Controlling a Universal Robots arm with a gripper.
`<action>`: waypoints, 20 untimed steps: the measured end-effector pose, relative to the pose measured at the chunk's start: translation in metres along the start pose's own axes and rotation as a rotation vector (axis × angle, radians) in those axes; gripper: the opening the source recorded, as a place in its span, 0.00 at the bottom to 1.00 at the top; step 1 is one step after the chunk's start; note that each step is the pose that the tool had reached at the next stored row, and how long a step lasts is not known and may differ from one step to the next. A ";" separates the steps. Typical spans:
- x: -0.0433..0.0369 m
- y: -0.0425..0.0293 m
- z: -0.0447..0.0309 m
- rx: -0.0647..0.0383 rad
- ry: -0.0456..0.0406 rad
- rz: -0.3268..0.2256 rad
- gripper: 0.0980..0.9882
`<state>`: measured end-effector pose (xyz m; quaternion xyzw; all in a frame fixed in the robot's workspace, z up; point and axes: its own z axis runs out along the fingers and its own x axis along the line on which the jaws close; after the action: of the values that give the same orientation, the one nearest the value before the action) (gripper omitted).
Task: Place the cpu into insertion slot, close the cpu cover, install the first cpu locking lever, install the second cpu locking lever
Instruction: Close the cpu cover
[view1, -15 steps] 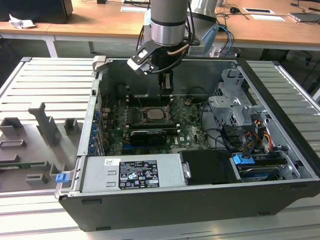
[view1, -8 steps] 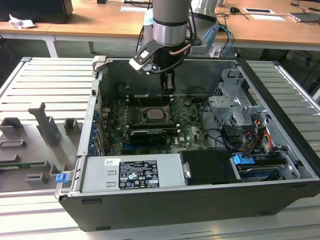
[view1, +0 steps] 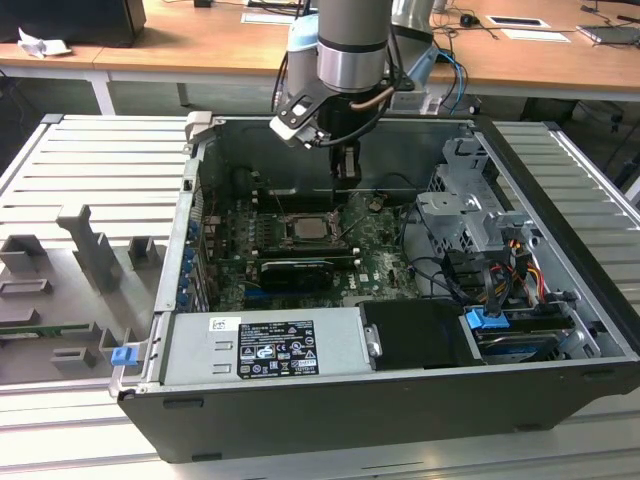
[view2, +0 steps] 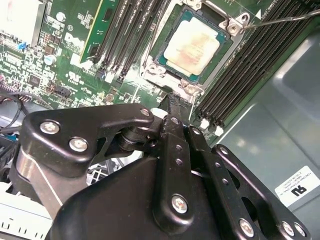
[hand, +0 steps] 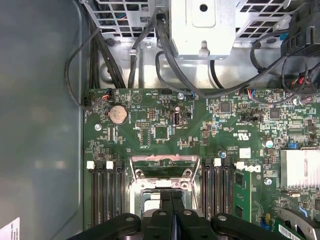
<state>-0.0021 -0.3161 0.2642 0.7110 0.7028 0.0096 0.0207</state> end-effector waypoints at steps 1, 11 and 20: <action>0.0001 0.0009 0.0000 0.000 -0.0001 0.000 0.01; 0.0008 0.0084 0.0003 0.000 -0.0011 0.000 0.01; 0.0012 0.0179 0.0007 0.000 -0.0013 0.000 0.01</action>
<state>0.0158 -0.3151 0.2642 0.7110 0.7028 0.0091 0.0211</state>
